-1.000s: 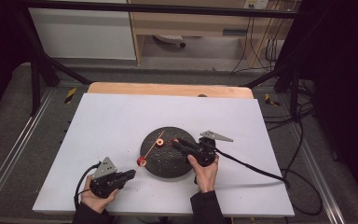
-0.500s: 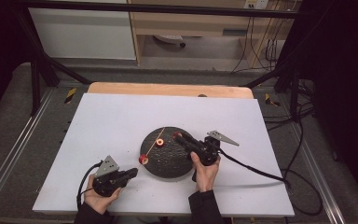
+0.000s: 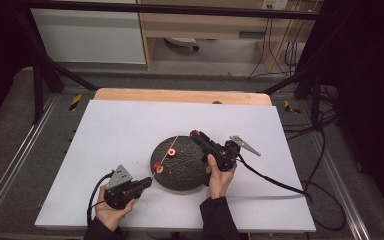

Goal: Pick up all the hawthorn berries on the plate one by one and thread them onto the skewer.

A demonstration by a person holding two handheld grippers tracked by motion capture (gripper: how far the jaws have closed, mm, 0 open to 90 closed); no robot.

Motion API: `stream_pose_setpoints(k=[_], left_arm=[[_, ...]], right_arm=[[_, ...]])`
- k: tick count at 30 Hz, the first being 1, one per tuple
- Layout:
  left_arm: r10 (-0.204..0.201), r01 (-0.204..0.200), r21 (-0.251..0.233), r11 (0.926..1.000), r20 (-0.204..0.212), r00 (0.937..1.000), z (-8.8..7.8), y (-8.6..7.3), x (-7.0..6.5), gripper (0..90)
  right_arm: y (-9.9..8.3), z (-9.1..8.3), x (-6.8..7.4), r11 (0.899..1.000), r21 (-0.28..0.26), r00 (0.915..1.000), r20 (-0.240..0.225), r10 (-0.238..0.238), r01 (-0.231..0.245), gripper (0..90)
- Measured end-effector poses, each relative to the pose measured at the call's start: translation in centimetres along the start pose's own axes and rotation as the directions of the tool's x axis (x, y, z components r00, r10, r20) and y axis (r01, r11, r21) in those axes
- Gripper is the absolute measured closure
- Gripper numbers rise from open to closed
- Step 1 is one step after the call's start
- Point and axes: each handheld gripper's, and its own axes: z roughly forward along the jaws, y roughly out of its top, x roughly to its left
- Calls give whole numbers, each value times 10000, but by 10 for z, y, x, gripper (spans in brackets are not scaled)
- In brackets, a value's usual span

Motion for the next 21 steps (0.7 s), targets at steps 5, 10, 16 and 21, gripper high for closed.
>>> stream_pose_setpoints(k=[5, 10, 16, 21], left_arm=[[-22, 22, -52, 10000, 22, 10000, 2, 5, -4, 882], [-64, 64, -13, 10000, 81, 9999, 6, 7, -10, 882], [-99, 99, 2, 10000, 193, 9998, 10, 8, -15, 882], [-58, 57, 31, 10000, 272, 9996, 13, 9, -20, 882]], right_arm=[[3, 1, -1, 9995, -310, 10000, 9, -37, 38, 626], [5, 2, -2, 9981, -603, 9999, 25, -124, 125, 626], [6, 2, -2, 9973, -725, 10000, 36, -75, 78, 626], [8, 3, -3, 9961, -881, 10000, 23, -66, 68, 626]])
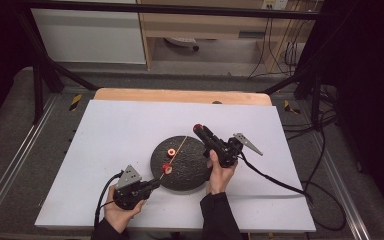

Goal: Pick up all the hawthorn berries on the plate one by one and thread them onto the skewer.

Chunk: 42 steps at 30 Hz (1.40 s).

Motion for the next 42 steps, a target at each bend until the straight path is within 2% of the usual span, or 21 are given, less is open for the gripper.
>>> stream_pose_setpoints(k=[14, 24, 34, 42], left_arm=[[-29, 28, 26, 10000, 306, 9995, 7, 6, -9, 882], [-70, 70, -4, 10000, 351, 9994, 9, 10, -13, 882], [-545, 551, -147, 9984, 421, 9976, 16, 14, -15, 882], [-742, 750, -389, 9964, 226, 9970, 23, 21, -20, 882]], right_arm=[[1, 1, -1, 9997, -248, 9999, -98, -78, 75, 627], [0, 0, 0, 9994, -346, 9998, -209, -56, 49, 627], [-4, 1, 0, 9994, -339, 9996, -281, -22, 12, 627], [-6, 1, 0, 9994, -336, 9993, -374, 43, -55, 628]])
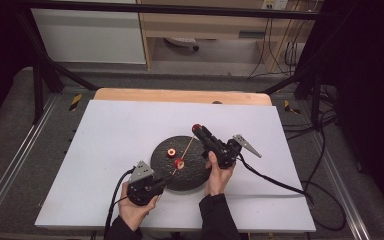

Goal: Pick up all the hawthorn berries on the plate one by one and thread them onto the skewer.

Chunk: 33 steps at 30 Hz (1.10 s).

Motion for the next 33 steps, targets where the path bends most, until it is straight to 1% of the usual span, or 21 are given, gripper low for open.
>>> stream_pose_setpoints(k=[7, 11, 17, 20, 23, 28, 33], left_arm=[[-123, 121, -178, 9998, -72, 9999, 8, 10, -2, 882], [-73, 70, -257, 9996, -100, 9999, 12, 16, -1, 882], [-102, 100, -345, 9994, -46, 9999, 17, 24, 1, 882], [-3, 0, -331, 9995, -96, 10000, 20, 27, 1, 882], [36, -40, -287, 9996, -131, 9999, 23, 29, 2, 882], [73, -78, -266, 9996, -177, 9998, 29, 30, 2, 882], [150, -153, -243, 9996, -116, 9998, 30, 30, 2, 882]], right_arm=[[-3, -1, 1, 9999, 162, 10000, -61, 50, -49, 629], [-6, -3, 2, 9996, 298, 10000, -93, 3, -1, 629], [-9, -4, 3, 9989, 476, 9999, -110, -35, 40, 629], [-12, -5, 3, 9983, 573, 9999, -124, -108, 115, 629], [-17, -8, 3, 9970, 750, 9998, -90, -174, 180, 629], [-21, -9, 2, 9961, 852, 9998, -54, -209, 213, 629], [-20, -11, 2, 9943, 994, 9992, 4, -389, 387, 622]])
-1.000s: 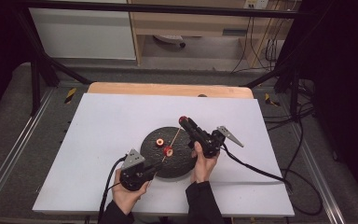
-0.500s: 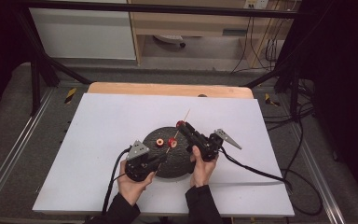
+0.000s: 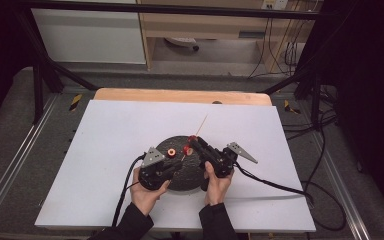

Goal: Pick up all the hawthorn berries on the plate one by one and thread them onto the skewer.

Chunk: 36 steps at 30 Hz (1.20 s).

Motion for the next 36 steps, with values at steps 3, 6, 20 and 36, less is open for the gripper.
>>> stream_pose_setpoints(k=[3, 6, 20, 36], left_arm=[[52, -52, -5, 10000, 31, 10000, -2, 0, 0, 882], [54, -54, -12, 10000, 20, 10000, -3, -2, 2, 882], [430, -429, 165, 9989, -29, 9991, -17, -8, 14, 882], [704, -704, 651, 9954, 22, 9975, -48, -24, 35, 881]], right_arm=[[1, -1, 0, 10000, 77, 10000, -34, -53, 53, 613], [3, -2, 0, 9997, 157, 9998, 2, -191, 191, 574], [19, -12, -8, 9895, 1168, 9950, 415, -908, 855, 361], [17, -19, -24, 9227, 3443, 9746, 748, -2112, 1735, 65]])
